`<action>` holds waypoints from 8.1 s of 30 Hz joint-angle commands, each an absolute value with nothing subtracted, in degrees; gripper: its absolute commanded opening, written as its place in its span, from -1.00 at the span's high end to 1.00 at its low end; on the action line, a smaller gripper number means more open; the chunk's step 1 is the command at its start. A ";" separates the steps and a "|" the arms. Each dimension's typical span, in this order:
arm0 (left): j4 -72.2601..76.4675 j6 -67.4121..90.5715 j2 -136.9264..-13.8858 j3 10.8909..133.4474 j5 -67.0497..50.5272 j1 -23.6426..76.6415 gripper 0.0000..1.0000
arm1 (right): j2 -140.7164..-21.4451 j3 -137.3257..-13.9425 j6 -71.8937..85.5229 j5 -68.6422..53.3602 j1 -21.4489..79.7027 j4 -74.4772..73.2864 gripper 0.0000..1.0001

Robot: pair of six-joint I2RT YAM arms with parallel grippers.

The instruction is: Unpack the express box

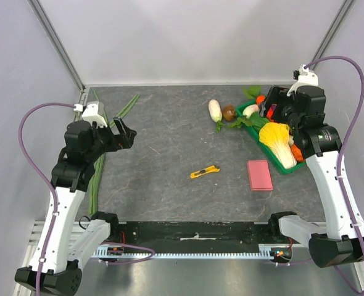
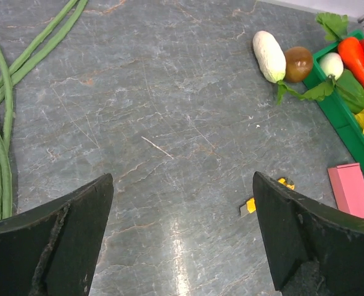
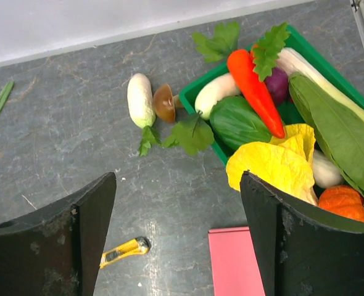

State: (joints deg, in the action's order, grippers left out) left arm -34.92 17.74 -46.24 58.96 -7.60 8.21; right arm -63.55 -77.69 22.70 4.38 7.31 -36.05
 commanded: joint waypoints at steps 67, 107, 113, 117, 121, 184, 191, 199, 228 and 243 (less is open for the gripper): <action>-12.75 22.24 -47.81 45.44 -12.22 8.00 -0.95 | -80.59 -42.63 26.55 13.82 14.24 -30.94 -0.96; -29.27 23.64 -43.86 45.53 -0.18 7.91 -0.90 | -111.60 -83.73 42.62 12.13 49.82 -23.38 -0.55; -29.53 24.87 -44.56 45.35 -1.05 7.91 -0.90 | -121.90 -91.57 46.05 12.74 51.33 -21.62 -0.71; -28.92 25.66 -45.96 45.35 -3.68 7.82 -0.93 | -120.59 -91.50 43.87 13.36 51.42 -21.01 -0.96; -26.64 25.75 -47.63 45.00 -9.74 7.91 -0.96 | -115.25 -89.74 40.26 14.32 51.33 -20.66 -0.96; 8.61 44.56 -75.14 28.74 -19.52 17.58 -0.20 | -106.43 -66.45 37.18 5.80 48.60 -6.68 0.31; 9.66 44.91 -79.97 31.55 -18.98 18.81 -0.18 | -107.31 -63.81 37.62 4.58 46.58 -6.94 0.62; 10.46 41.13 -87.89 36.56 -22.94 21.09 0.21 | -108.54 -61.88 37.62 0.53 45.26 -5.98 0.85; 9.67 38.85 -85.07 44.47 -25.23 27.33 0.42 | -106.35 -59.41 38.93 -3.07 44.91 -5.80 0.88; 2.56 34.37 -82.54 49.21 -18.72 27.33 0.43 | -98.53 -62.48 40.78 10.10 44.56 -16.33 0.74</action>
